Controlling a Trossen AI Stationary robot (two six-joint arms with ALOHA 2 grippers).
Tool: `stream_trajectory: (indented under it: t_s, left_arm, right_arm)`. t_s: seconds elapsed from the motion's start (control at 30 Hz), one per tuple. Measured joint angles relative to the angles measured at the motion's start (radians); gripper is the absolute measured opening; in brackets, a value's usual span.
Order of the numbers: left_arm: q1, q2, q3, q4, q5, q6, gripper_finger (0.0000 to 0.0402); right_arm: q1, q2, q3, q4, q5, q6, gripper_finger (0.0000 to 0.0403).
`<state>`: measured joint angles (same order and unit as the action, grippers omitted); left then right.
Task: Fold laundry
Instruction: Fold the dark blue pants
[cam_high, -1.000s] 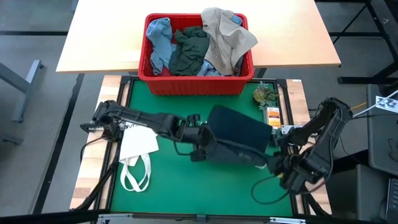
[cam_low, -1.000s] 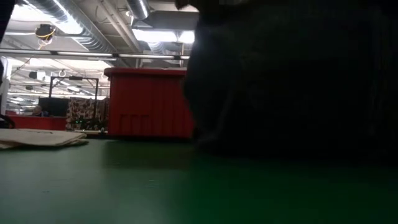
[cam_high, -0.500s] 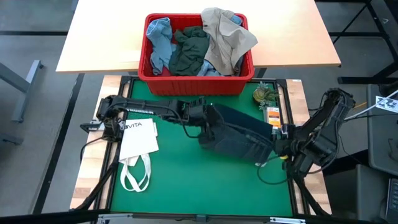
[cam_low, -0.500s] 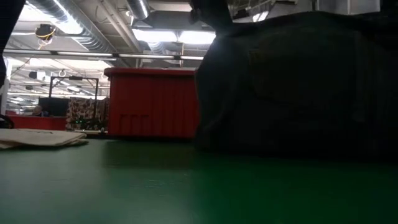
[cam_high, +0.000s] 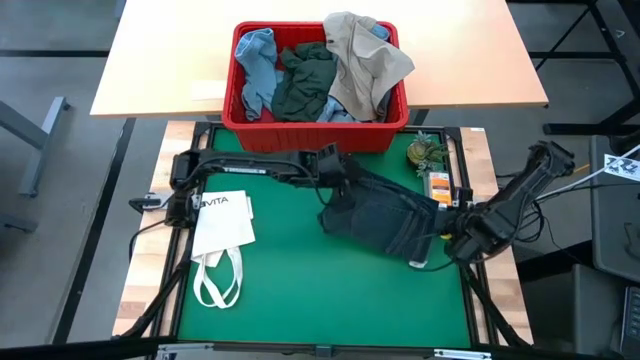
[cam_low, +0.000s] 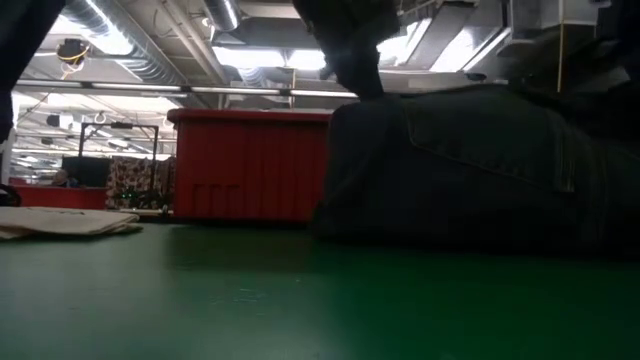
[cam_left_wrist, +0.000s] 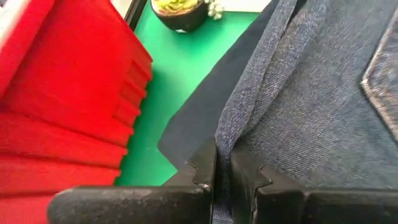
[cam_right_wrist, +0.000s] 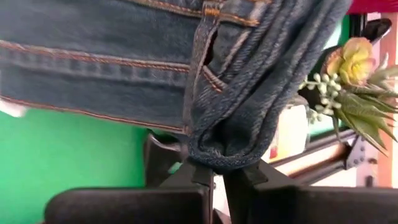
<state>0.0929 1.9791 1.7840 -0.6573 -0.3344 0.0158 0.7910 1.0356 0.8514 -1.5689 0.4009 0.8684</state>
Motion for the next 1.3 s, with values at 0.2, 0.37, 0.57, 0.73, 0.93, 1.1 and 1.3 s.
stream_trajectory:
  t_s: [0.2,0.37,0.57,0.73,0.93,1.1,1.3]
  left_arm:
    - [0.046,0.067,0.000,0.028,0.006,0.021,0.0018]
    - [0.073,0.093,0.000,0.022,0.012,0.021,0.0020]
    - [0.085,0.094,-0.001,0.020,0.005,0.023,0.0039]
    - [0.092,0.094,-0.001,0.018,-0.001,0.024,0.0067]
    - [0.105,0.094,-0.001,0.015,-0.002,0.025,0.0115]
    - [0.113,0.094,-0.001,0.010,-0.024,0.048,0.0157]
    - [0.111,0.081,-0.003,0.012,-0.073,0.119,0.0186]
  right_arm:
    - [-0.065,0.000,-0.054,0.004,0.016,-0.027,0.0020]
    - [-0.105,0.000,-0.055,0.004,0.060,-0.069,0.0021]
    - [-0.152,0.001,-0.055,0.009,0.077,-0.090,0.0021]
    - [-0.194,0.001,-0.055,0.013,0.074,-0.099,0.0021]
    - [-0.254,0.001,-0.055,0.042,0.042,-0.178,0.0047]
    - [-0.308,0.001,-0.048,0.073,0.023,-0.218,0.0107]
    - [-0.352,0.000,-0.039,-0.009,-0.010,-0.252,0.0147]
